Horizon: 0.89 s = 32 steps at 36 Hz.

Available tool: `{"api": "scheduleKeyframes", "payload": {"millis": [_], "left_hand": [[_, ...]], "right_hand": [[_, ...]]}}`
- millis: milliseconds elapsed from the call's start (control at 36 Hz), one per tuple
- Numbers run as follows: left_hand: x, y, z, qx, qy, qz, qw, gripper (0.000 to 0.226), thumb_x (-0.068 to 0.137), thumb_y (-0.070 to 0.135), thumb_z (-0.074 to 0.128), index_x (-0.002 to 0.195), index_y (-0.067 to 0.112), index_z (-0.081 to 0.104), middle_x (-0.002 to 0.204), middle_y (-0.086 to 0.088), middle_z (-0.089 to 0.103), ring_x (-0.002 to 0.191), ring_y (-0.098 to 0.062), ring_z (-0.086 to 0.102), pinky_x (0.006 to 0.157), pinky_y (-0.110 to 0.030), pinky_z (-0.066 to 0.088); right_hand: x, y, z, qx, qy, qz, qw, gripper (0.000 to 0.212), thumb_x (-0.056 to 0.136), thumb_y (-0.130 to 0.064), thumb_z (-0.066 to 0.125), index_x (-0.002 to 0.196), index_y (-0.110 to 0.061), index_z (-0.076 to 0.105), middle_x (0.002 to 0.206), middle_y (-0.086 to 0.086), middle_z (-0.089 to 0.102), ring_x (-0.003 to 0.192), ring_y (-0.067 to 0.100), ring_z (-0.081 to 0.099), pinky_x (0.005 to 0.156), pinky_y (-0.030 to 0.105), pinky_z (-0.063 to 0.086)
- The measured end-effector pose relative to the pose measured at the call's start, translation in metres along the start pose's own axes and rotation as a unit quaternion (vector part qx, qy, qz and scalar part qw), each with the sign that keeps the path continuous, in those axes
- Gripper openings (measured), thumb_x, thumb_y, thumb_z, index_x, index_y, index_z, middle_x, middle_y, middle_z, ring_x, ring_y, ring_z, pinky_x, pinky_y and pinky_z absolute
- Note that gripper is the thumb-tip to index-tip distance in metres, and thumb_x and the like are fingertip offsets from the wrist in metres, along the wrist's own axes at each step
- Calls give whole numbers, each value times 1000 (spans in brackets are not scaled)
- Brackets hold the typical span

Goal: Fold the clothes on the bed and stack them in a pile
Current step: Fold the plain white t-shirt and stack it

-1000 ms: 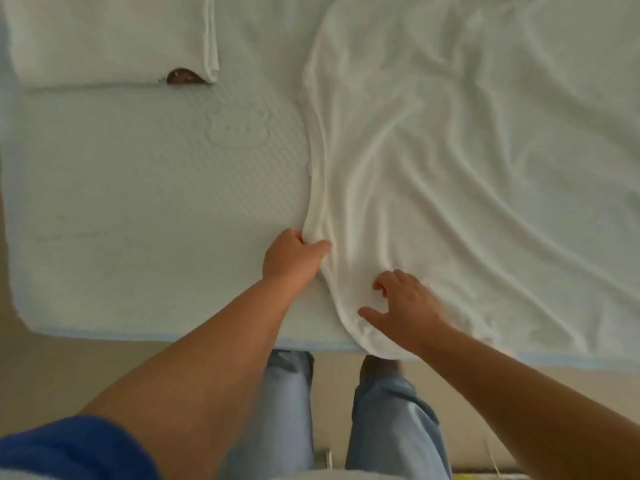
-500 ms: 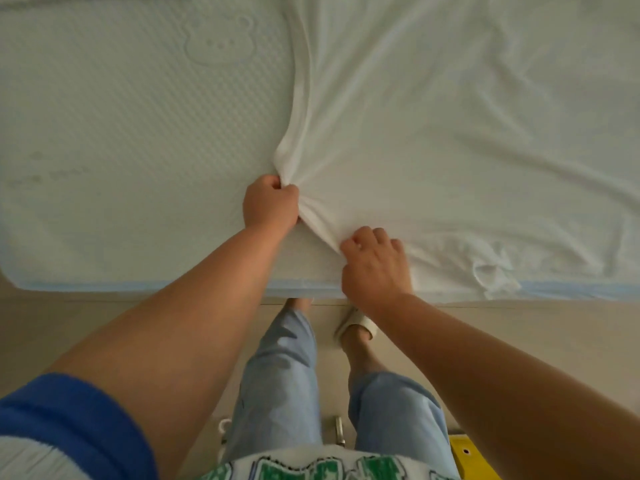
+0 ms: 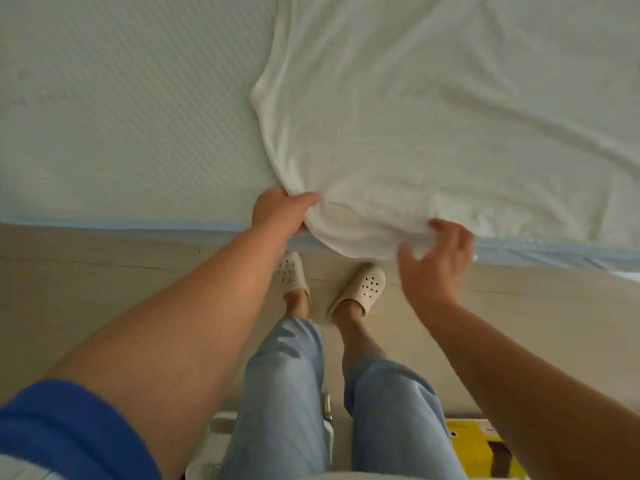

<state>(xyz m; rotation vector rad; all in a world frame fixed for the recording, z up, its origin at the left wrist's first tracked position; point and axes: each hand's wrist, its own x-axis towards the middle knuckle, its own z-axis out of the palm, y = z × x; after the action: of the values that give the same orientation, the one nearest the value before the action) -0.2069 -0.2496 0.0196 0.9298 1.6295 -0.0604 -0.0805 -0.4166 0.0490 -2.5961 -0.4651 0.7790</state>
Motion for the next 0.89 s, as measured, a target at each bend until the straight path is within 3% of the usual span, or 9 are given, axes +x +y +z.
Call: {"api": "scheduleKeyframes", "payload": {"millis": [111, 222, 306, 361, 500, 639, 694, 778, 889], "left_hand": [[-8, -28, 17, -12, -19, -25, 999, 13, 74, 24, 75, 80, 19, 65, 83, 1, 69, 73, -16, 68, 63, -25, 56], [-19, -41, 23, -97, -7, -32, 995, 5, 84, 15, 64, 81, 18, 62, 92, -6, 68, 87, -23, 67, 81, -35, 56], [-26, -41, 21, -138, 6, -30, 990, 7, 87, 13, 58, 83, 18, 61, 88, -4, 65, 80, -19, 65, 74, -35, 56], [-27, -42, 18, -140, 22, -25, 990, 7, 87, 14, 57, 82, 17, 60, 86, -5, 65, 77, -19, 64, 70, -36, 56], [-23, -44, 14, -149, 23, -33, 988, 11, 85, 26, 64, 78, 18, 63, 76, -1, 66, 66, -14, 65, 50, -24, 50], [-24, -55, 20, -96, -61, -67, 991, 13, 77, 30, 74, 81, 21, 64, 89, 5, 69, 86, -14, 65, 80, -29, 50], [-26, -60, 22, -90, -70, -67, 991, 10, 78, 25, 73, 80, 22, 64, 87, 8, 68, 87, -12, 63, 80, -28, 46], [-28, -61, 24, -124, -59, -62, 989, 4, 81, 19, 68, 80, 20, 65, 85, 7, 69, 87, -15, 64, 81, -29, 49], [-35, -53, 24, -134, -22, -37, 990, 7, 85, 20, 61, 78, 22, 63, 86, 3, 67, 82, -15, 63, 79, -33, 50]], "right_hand": [[25, 27, -16, 79, 18, 200, 976, 64, 79, -32, 67, 133, -17, 38, 136, 3, 31, 125, 24, 34, 104, 39, 31], [35, 39, -18, 49, -43, 154, 986, 47, 79, -41, 66, 118, -18, 53, 111, -5, 49, 104, 18, 49, 89, 35, 41], [31, 44, -24, 82, -72, 155, 982, 17, 81, -36, 67, 83, -22, 58, 73, -9, 57, 71, 14, 54, 62, 26, 38], [23, 47, -25, 150, -123, 190, 963, 17, 82, -31, 68, 73, -21, 58, 64, -6, 54, 59, 12, 49, 57, 26, 39], [11, 57, -17, 243, -215, 252, 912, 13, 90, -27, 61, 87, -15, 66, 66, 0, 55, 54, 10, 50, 56, 22, 45], [14, 60, -8, 159, -168, 207, 951, 37, 81, -40, 68, 113, -29, 53, 96, -8, 55, 86, 11, 52, 78, 29, 39], [19, 54, -9, 159, -143, 182, 960, 34, 77, -42, 70, 103, -26, 55, 95, -9, 54, 88, 12, 52, 76, 30, 38], [25, 46, -12, 154, -128, 158, 967, 27, 75, -41, 72, 75, -25, 49, 74, -10, 47, 68, 9, 46, 62, 27, 36], [25, 41, -16, 261, -123, 184, 939, 13, 82, -25, 69, 75, -22, 59, 74, -8, 60, 73, 12, 56, 69, 26, 45]]}}
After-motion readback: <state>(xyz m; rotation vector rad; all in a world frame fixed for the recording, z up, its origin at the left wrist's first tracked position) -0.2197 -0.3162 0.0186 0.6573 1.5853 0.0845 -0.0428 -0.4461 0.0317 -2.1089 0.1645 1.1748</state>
